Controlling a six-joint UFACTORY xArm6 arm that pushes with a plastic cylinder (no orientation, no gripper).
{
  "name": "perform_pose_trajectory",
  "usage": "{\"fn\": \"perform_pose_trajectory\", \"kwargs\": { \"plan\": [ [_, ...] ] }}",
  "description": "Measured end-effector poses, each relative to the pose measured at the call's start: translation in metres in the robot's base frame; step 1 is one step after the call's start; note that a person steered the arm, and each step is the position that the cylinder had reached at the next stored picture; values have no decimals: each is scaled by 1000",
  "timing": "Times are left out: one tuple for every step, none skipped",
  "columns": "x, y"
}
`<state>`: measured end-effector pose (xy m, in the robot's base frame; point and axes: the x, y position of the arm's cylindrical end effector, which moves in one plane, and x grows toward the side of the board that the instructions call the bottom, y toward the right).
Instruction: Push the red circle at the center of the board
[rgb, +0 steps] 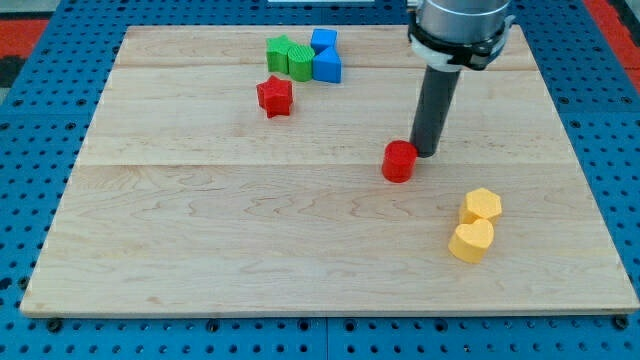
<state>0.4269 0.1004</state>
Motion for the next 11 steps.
{"fn": "perform_pose_trajectory", "kwargs": {
  "plan": [
    [6,-76],
    [6,-48],
    [13,4],
    [39,35],
    [67,8],
    [67,-93],
    [30,-162],
    [-19,-203],
    [-8,-221],
    [38,-220],
    [81,-219]
  ]
}}
